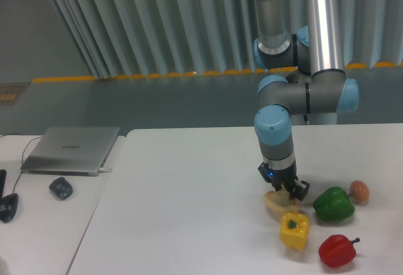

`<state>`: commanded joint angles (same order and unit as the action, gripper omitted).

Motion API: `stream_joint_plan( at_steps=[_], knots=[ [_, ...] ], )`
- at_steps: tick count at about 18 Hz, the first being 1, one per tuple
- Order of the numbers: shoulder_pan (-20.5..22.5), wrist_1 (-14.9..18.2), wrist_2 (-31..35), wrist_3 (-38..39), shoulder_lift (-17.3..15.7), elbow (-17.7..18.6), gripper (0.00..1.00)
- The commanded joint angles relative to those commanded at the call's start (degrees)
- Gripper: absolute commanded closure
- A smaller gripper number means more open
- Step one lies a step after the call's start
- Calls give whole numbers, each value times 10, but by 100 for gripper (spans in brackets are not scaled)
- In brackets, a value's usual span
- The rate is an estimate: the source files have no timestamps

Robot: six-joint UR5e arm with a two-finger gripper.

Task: Place the triangular bread in the basket
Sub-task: 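Close the gripper on the bread slice's edge, then lift the bread slice and carry it away past the green pepper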

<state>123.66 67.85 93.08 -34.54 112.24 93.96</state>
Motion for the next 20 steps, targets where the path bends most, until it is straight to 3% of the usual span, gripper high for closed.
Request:
stream_joint_plan(
  at_steps=[2, 4, 10, 13, 19, 20],
  knots=[
    [3, 16, 0, -13, -9, -6, 86],
    [5, 59, -1, -68, -14, -25, 86],
    [21, 71, -11, -112, -32, -36, 87],
    [51, 108, -20, -186, -61, -54, 87],
    [88, 97, -14, -248, -71, -87, 87],
    [104, 83, -12, -260, -70, -91, 87]
  ],
)
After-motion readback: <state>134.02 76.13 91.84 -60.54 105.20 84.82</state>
